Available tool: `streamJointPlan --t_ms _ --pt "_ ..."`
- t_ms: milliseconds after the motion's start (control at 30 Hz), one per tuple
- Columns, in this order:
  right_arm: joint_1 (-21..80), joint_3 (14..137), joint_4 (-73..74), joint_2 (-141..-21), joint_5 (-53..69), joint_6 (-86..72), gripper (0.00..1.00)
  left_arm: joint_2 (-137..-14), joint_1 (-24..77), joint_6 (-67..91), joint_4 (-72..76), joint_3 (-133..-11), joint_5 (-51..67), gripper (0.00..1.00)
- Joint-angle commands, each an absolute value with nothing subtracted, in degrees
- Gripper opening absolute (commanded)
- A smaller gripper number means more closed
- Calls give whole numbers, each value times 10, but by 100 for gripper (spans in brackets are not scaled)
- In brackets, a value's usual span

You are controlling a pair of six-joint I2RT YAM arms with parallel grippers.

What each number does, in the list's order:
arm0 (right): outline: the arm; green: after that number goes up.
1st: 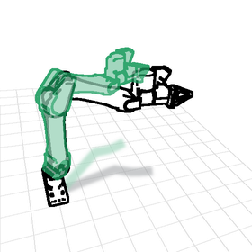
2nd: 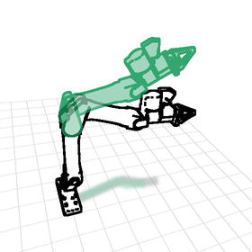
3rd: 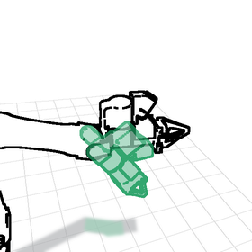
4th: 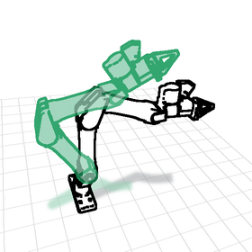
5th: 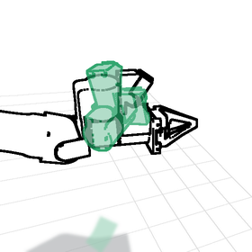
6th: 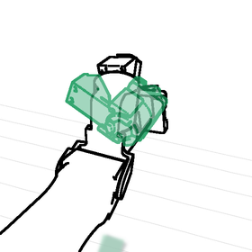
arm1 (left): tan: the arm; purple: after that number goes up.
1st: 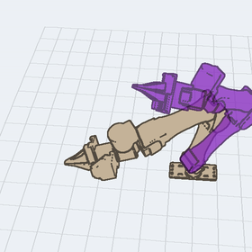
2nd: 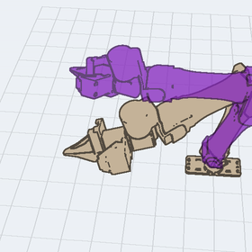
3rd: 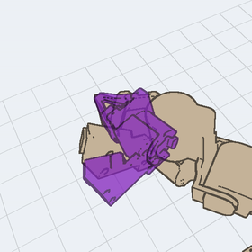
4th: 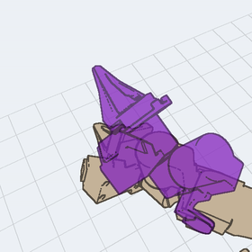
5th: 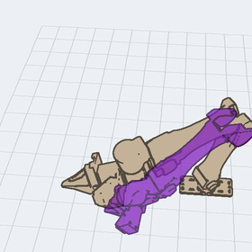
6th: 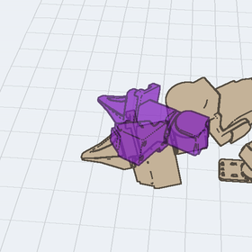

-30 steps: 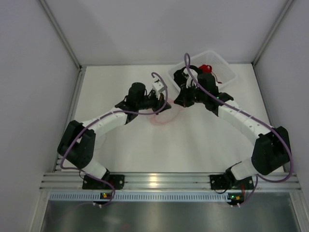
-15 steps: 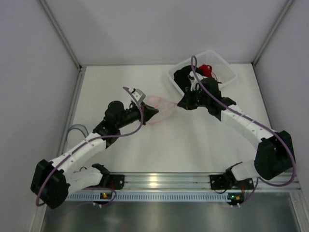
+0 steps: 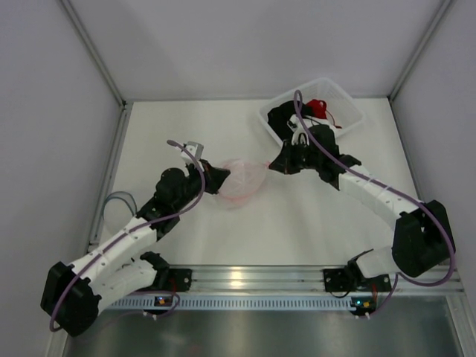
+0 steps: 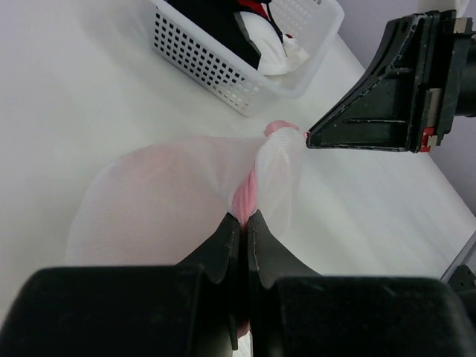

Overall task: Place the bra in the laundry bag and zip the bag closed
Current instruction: Place the laundry bag at the corner of the board.

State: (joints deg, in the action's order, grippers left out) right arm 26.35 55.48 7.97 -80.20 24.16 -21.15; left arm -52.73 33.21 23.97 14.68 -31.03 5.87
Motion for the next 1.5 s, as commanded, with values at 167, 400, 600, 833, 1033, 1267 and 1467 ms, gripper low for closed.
streamJointPlan --t_ms 167,400,600,833,1033,1267,1467 --pt "244 585 94 -795 156 -188 45 -583 306 358 184 -399 -65 0" --pt "239 660 135 -763 140 -178 93 -664 224 447 185 -502 -32 0" --pt "233 601 42 -741 119 -253 99 -711 166 512 262 -532 -42 0" --pt "262 496 -271 -799 127 -482 97 -773 163 580 312 -549 37 0" --pt "300 540 -384 -903 120 -529 96 -769 162 628 341 -505 35 0" --pt "308 525 -532 -975 131 -632 94 -729 163 656 347 -475 17 0" --pt "323 571 -508 -1010 130 -630 94 -704 163 677 365 -445 17 0"
